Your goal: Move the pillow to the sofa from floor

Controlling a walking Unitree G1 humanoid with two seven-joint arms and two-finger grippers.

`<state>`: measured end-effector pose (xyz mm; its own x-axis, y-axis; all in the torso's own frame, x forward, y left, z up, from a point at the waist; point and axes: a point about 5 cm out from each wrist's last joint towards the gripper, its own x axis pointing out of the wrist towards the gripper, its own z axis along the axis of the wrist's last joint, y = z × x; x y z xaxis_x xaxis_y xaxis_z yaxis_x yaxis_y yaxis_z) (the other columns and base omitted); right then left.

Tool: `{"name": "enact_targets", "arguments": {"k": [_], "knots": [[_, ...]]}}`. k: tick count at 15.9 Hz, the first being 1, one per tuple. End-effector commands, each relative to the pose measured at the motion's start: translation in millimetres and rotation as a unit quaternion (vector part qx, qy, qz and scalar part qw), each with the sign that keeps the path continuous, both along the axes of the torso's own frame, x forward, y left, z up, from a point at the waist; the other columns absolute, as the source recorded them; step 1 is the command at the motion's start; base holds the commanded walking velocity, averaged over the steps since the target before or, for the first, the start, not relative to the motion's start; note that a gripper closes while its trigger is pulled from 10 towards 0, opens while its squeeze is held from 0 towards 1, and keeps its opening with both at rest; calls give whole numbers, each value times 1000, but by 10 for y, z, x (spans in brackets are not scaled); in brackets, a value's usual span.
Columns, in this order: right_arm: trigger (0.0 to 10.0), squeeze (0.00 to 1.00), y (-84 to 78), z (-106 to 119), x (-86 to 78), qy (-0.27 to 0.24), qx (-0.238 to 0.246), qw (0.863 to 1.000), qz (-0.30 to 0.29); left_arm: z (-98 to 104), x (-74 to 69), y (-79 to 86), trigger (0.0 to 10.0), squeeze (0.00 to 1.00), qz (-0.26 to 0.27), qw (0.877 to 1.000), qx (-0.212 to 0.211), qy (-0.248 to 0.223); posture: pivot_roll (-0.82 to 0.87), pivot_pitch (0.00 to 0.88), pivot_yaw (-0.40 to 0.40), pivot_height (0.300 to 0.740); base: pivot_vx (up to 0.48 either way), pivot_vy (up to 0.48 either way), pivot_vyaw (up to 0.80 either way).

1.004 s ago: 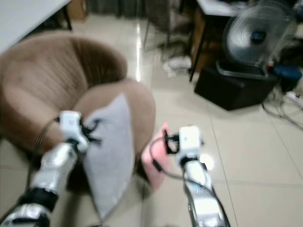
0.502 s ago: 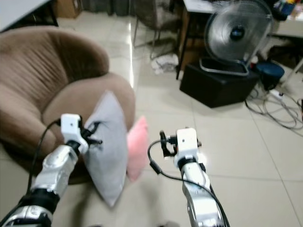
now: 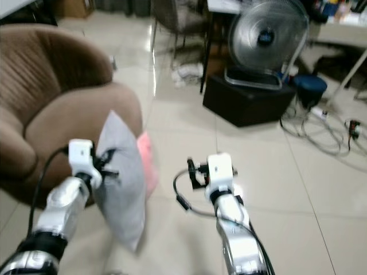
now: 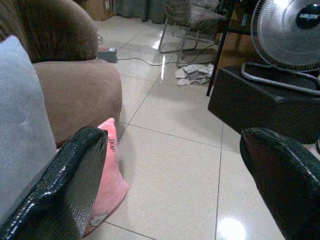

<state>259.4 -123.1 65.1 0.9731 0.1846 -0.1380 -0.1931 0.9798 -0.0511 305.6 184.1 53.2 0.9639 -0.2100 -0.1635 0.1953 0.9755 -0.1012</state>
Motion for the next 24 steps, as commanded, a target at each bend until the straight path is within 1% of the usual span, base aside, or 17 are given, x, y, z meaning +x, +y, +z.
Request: {"name": "enact_targets", "arguments": {"k": [1,3,4,5,6,7,9,10,12,15,18,23,24], "knots": [[10000,0,-100,-33,-27,7,-3,1000,-14,108,35,-84,0,0,-17,999,3,-29,-6,34,-9,740,244,-409,0],[10000,0,-123,-36,-63,2,0,1000,-16,100,-2,-15,0,0,-2,1000,-4,-31,0,34,-19,740,246,-411,0],[10000,0,-137,-28,-74,-4,2,1000,-17,100,-26,9,0,0,3,999,-5,-34,5,35,-27,740,0,0,0],[10000,0,-150,-18,-71,-8,3,1000,-16,92,-49,-4,0,0,1,999,-2,-35,6,35,-29,740,0,0,0],[10000,0,-158,-3,-66,-13,5,1000,-15,88,-60,-51,0,0,-9,999,4,-38,4,36,-28,740,0,0,0],[10000,0,-164,-5,-67,-14,4,1000,-15,102,-55,-93,0,0,-19,999,9,-44,3,37,-28,740,0,0,0],[10000,0,-137,-38,-88,-9,5,1000,-13,154,-22,-70,0,0,-18,998,39,-56,2,33,-23,740,0,0,0],[10000,0,-115,-68,-103,-4,6,1000,-8,187,-8,-61,0,0,-19,997,39,-63,1,30,-20,740,0,0,0],[10000,0,-108,-87,-111,-2,5,1000,-8,209,12,-93,0,0,-30,997,25,-62,2,26,-15,740,0,0,0],[10000,0,-109,-100,-113,-2,5,1000,-8,227,21,-124,0,0,-32,997,29,-65,4,25,-15,740,480,0,0],[10000,0,-90,-98,-95,-8,6,1000,-7,211,-5,-182,0,0,-51,996,35,-62,4,28,-13,740,480,0,0],[10000,0,-72,-106,-83,-8,6,1000,-4,202,-2,-257,0,0,-73,994,46,-59,4,26,-8,740,480,0,0],[10000,0,-63,-109,-75,-9,6,1000,-3,201,-8,-294,0,0,-86,993,51,-60,3,24,-4,740,480,0,0]]}}
